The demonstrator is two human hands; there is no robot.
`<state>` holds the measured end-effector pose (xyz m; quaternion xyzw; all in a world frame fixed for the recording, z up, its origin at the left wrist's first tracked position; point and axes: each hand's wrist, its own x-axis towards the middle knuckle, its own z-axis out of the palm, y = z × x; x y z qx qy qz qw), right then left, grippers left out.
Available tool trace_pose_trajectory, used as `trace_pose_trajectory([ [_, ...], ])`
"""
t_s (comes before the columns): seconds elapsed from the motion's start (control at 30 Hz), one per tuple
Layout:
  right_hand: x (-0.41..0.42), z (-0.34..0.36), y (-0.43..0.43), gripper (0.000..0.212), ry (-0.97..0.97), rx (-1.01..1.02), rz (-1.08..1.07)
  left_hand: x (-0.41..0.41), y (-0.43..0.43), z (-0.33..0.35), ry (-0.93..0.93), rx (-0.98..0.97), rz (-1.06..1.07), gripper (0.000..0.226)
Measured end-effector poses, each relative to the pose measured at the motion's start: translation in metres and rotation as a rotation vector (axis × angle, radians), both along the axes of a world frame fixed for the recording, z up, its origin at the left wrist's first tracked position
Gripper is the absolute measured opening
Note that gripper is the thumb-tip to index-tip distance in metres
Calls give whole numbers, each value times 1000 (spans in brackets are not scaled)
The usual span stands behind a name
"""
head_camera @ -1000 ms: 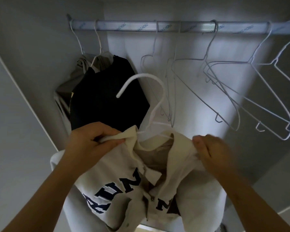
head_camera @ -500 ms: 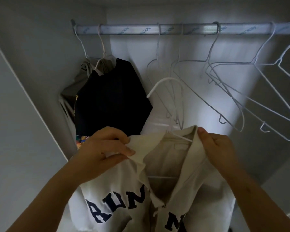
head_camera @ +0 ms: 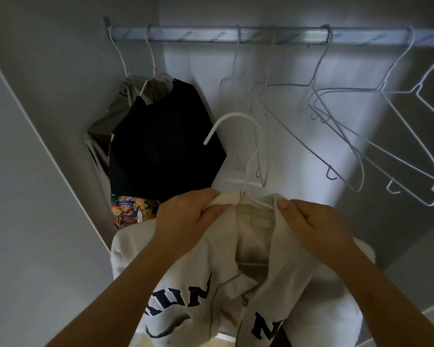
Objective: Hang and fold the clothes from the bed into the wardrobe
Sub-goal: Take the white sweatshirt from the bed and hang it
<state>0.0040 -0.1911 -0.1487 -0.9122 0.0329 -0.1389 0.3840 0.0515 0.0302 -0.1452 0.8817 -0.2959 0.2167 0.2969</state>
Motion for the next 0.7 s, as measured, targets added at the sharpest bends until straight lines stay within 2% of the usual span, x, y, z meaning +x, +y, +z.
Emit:
trace_pose_trajectory([
  [0.1, -5, 5, -4, 62, 6, -88, 42, 4, -11, 0, 89, 20, -3, 61],
  [0.17, -7, 9, -10, 63, 50, -56, 28, 5, -16, -4, 90, 17, -27, 53],
  [0.27, -6, 12, -14, 57, 143, 48, -13, 13, -20, -10, 84, 9, -36, 28],
  [0.47, -2, -5, -19, 67, 260, 230, -126, 34, -18, -27, 237, -11, 3, 30],
  [0.6, -2, -16, -13, 46, 377, 324, -229, 46, -1, -35, 333, -154, 162, 24],
  [0.7, 11, -15, 4, 35, 426, 450, -256, 58, 11, -34, 400, -188, 245, 25],
])
